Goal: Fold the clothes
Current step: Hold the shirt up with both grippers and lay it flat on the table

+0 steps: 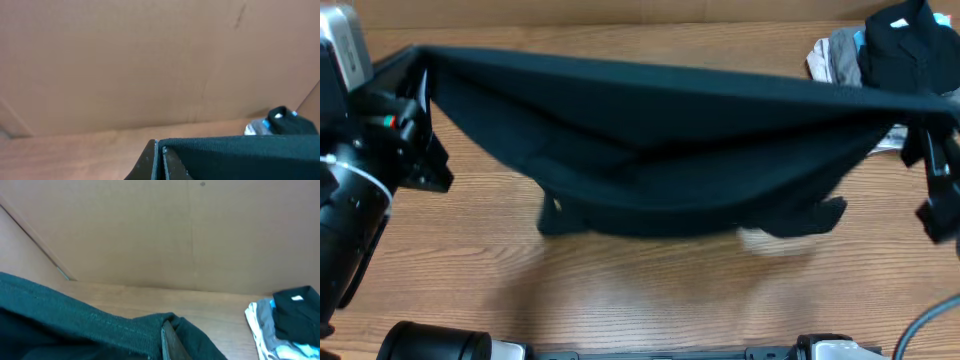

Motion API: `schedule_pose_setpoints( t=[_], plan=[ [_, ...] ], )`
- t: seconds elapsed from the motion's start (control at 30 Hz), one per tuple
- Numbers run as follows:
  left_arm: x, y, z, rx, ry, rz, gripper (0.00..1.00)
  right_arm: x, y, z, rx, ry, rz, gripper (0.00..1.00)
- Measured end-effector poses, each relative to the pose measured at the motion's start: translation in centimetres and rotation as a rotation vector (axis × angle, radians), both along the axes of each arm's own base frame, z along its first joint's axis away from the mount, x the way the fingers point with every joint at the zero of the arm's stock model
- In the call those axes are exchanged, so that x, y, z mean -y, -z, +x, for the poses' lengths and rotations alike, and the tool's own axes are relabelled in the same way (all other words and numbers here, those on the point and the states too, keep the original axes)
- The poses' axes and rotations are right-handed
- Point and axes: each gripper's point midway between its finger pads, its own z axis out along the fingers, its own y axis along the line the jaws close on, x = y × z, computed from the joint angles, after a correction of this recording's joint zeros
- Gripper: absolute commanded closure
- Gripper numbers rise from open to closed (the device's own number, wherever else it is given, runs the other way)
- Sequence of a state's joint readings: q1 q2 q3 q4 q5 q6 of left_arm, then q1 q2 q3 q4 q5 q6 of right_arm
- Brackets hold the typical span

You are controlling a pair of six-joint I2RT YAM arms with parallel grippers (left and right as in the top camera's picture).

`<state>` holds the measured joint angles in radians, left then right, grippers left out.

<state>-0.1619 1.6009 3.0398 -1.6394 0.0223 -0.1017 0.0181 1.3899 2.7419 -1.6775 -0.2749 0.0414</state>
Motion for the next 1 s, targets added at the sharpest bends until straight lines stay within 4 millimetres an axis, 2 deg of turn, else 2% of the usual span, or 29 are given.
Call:
schedule_pose_setpoints(
  t=[0.1,0.2,0.4,0.57,0.7,0.87,1.0],
  plan=[
    [-0.3,1.3,0.1,-0.052,-0.017,0.013,0.96,0.1,0.7,0.3,-0.032,0.005,0.0,0.96],
    [-0.4,2.2,1.2,-0.092,-0.033,0.023,0.96,0.1,2.1,1.8,-0.096,0.007,0.002,0.96],
    [-0.7,5.4,5.1,-0.22,-0.084,0.064,0.96,0.0,6.8,7.0,-0.296,0.009,0.001,0.96],
    [-0.7,9.6,9.8,-0.365,-0.127,0.114,0.96,-0.2,12.1,12.5,-0.486,0.009,-0.003,0.96],
    [-0.6,13.4,14.5,-0.465,-0.157,0.153,0.96,-0.3,16.4,17.5,-0.595,0.01,-0.007,0.96],
    [-0.2,18.1,20.9,-0.533,-0.181,0.178,0.96,-0.2,21.4,23.9,-0.659,0.019,-0.014,0.96],
    [-0.4,21.8,26.3,-0.541,-0.203,0.177,0.96,-0.4,24.4,29.3,-0.625,0.019,-0.014,0.96]
  ],
)
